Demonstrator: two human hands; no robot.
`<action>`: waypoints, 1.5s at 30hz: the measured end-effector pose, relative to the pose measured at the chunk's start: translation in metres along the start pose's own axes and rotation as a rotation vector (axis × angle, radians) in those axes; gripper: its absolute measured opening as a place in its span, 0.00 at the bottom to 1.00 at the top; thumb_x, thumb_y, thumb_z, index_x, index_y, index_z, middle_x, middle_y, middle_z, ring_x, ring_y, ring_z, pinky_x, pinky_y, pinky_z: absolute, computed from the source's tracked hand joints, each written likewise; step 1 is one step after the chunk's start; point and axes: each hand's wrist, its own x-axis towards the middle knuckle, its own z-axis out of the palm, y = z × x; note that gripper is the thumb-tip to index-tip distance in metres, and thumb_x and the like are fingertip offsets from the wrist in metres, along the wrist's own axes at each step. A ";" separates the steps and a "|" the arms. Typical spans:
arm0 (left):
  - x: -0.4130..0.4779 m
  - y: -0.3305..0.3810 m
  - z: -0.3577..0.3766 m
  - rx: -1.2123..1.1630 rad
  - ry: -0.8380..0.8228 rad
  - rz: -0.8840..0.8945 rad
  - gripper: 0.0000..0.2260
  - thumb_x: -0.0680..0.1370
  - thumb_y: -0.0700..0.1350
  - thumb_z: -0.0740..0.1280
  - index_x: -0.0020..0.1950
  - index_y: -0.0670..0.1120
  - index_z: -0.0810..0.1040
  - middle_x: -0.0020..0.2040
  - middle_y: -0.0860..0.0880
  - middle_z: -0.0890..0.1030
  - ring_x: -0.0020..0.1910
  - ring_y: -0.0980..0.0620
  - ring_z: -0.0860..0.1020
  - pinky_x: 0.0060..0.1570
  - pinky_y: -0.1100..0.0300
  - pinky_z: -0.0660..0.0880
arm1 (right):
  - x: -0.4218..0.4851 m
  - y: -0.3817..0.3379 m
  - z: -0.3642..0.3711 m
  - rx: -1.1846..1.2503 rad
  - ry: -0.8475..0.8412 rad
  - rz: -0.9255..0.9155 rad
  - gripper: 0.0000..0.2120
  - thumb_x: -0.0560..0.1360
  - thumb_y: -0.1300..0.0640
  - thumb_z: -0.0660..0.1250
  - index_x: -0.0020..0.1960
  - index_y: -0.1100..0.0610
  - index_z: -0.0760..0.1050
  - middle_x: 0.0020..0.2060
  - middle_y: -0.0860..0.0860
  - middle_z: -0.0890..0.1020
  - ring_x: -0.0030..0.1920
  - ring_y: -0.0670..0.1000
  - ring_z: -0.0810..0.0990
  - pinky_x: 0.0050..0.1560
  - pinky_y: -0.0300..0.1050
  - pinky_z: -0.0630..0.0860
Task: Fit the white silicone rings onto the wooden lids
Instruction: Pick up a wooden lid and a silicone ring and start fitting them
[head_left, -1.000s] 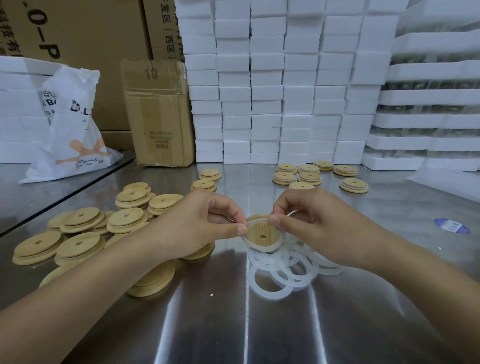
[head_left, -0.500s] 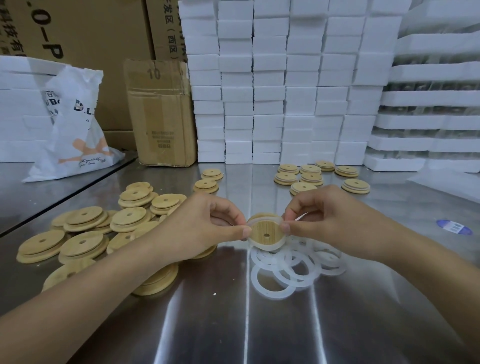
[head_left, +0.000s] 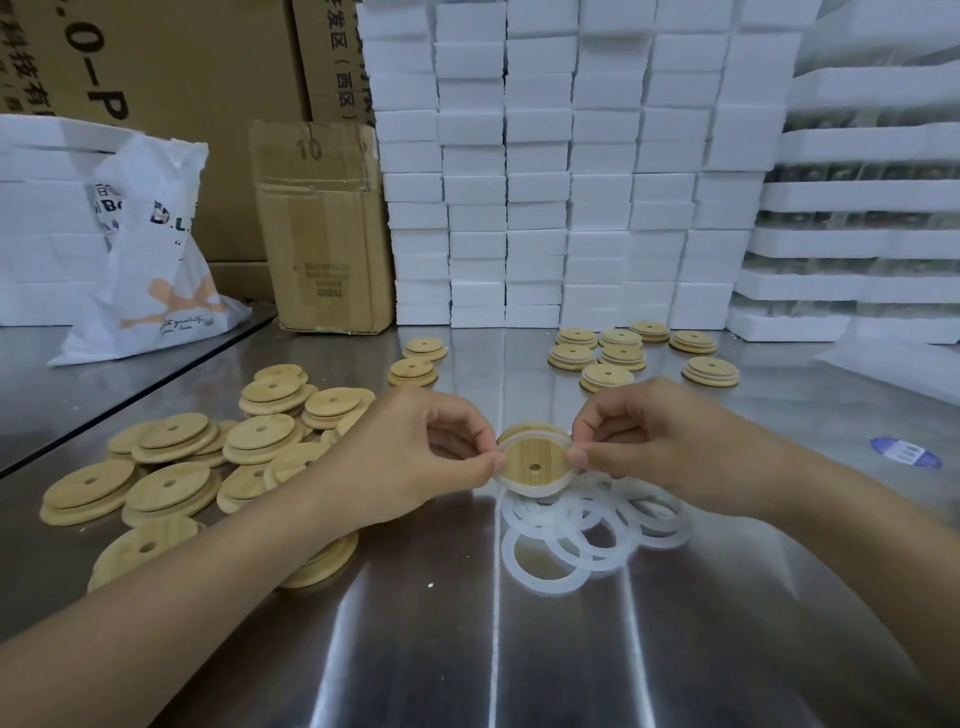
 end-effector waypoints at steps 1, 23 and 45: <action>-0.001 0.000 0.000 -0.005 0.001 -0.004 0.03 0.77 0.41 0.80 0.45 0.45 0.87 0.44 0.49 0.89 0.45 0.49 0.89 0.51 0.57 0.85 | 0.000 0.000 0.000 0.021 0.005 0.004 0.05 0.78 0.58 0.76 0.48 0.60 0.83 0.42 0.54 0.89 0.45 0.53 0.87 0.50 0.43 0.80; 0.000 0.004 0.004 -0.143 0.048 -0.118 0.07 0.73 0.37 0.82 0.45 0.39 0.86 0.44 0.43 0.90 0.44 0.45 0.89 0.51 0.58 0.85 | -0.001 0.003 0.002 0.089 -0.014 0.040 0.04 0.75 0.61 0.78 0.45 0.61 0.85 0.41 0.54 0.89 0.42 0.48 0.88 0.47 0.38 0.81; 0.000 0.018 0.001 -0.544 0.238 -0.130 0.13 0.72 0.40 0.80 0.52 0.34 0.85 0.51 0.37 0.89 0.53 0.40 0.88 0.50 0.56 0.86 | -0.003 -0.015 0.014 0.304 0.221 0.002 0.12 0.68 0.46 0.81 0.44 0.54 0.87 0.44 0.53 0.90 0.50 0.52 0.89 0.52 0.44 0.81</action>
